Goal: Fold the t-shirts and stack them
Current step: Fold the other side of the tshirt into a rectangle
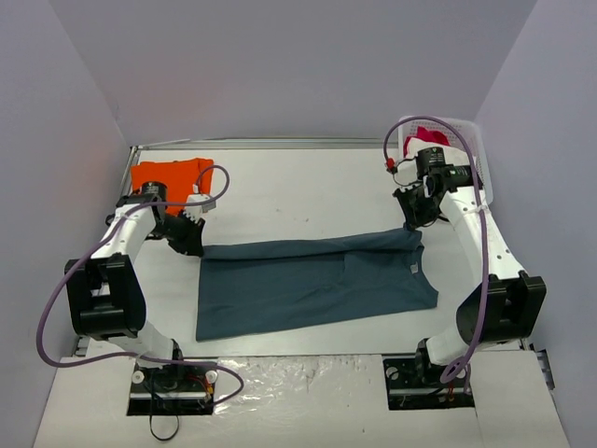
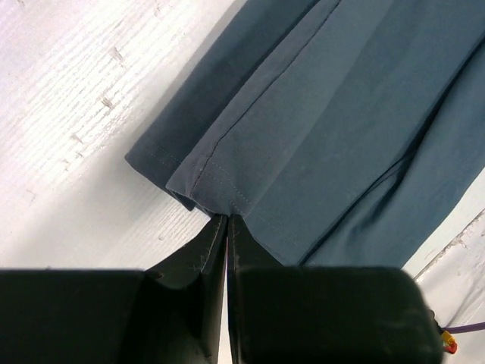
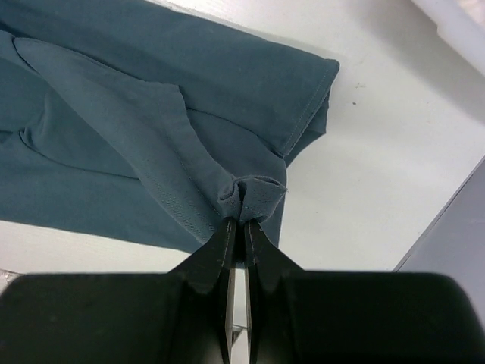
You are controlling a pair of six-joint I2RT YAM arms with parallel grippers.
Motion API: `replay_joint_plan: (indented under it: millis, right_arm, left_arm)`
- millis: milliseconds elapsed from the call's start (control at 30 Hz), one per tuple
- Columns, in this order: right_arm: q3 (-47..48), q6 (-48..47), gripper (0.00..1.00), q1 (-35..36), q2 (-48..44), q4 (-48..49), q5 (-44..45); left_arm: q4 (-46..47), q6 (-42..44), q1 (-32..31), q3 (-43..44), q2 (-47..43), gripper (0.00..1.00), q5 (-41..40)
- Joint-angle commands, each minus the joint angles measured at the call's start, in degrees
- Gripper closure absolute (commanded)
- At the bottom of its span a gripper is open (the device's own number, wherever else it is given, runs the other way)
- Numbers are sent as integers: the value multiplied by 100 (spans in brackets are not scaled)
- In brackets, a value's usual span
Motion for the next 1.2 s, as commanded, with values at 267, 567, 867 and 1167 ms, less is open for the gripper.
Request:
replay_joint_plan:
  millis: [267,567,867,1167]
  right_arm:
    - [-282,-196,100,44,-485,-513,254]
    - [-678,-644,57,88,-362,-969,-132]
    - [-450,-838,47,114,-134,-1014,-1]
    - [200,-935,54,131,1191,-478,-634]
  left_arm:
    - [-207,374,107,-240,-375,98,13]
    - [-1109,1462,107,-320,-174,78,223]
    - [-3020,3011,116,533,495,83,690]
    - [-2581,2195,142,735,320,87,1120]
